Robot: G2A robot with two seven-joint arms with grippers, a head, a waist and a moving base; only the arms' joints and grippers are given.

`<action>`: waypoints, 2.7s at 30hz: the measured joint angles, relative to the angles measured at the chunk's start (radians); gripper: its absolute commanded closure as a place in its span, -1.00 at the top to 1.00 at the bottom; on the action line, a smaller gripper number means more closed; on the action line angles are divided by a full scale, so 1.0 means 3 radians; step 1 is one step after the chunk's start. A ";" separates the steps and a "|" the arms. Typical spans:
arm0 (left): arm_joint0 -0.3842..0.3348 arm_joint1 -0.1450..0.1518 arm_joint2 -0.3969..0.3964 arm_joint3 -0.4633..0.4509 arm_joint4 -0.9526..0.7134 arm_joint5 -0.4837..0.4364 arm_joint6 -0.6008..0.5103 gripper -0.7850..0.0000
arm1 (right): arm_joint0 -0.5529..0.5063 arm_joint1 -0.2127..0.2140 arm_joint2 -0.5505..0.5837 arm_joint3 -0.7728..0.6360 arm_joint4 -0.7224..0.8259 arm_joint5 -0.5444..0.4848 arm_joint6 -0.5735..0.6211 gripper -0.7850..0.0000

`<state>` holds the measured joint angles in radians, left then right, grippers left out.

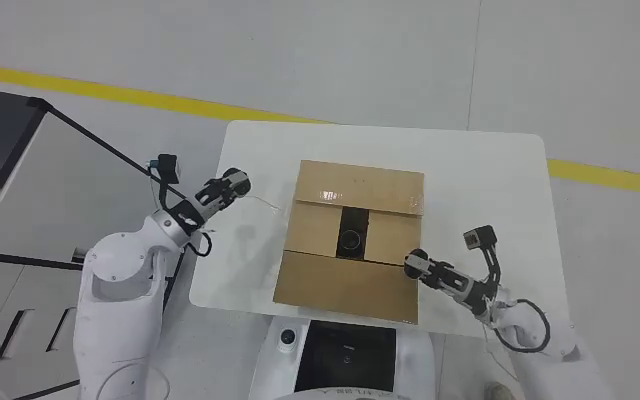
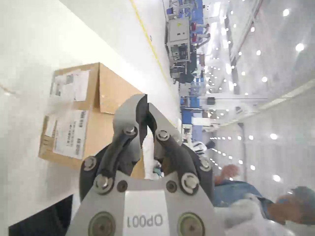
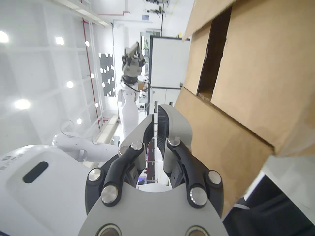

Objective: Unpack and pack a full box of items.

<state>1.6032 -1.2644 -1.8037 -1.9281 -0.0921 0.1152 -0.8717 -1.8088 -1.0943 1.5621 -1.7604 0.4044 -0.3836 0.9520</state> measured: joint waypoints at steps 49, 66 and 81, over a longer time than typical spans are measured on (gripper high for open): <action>0.0068 0.0125 0.0175 0.0303 -0.1901 0.0947 -0.0970 1.00 | 0.0986 0.0014 -0.0227 0.1095 0.0385 0.0623 0.0100 -1.00; 0.0056 0.0229 0.0203 0.0350 -0.1920 0.0960 -0.1116 1.00 | 0.0998 0.0020 -0.0324 0.1183 0.0232 0.0723 -0.0046 -1.00; 0.0128 0.0289 0.0224 0.0363 -0.2017 0.0882 -0.0949 1.00 | 0.1301 -0.0025 -0.0503 0.1266 0.0412 0.0626 -0.0117 -1.00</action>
<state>1.6416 -1.1777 -1.7366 -1.8192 -0.6973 0.3798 -1.1564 -1.4185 -1.1019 1.4111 -1.3807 0.5279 -0.1958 0.9169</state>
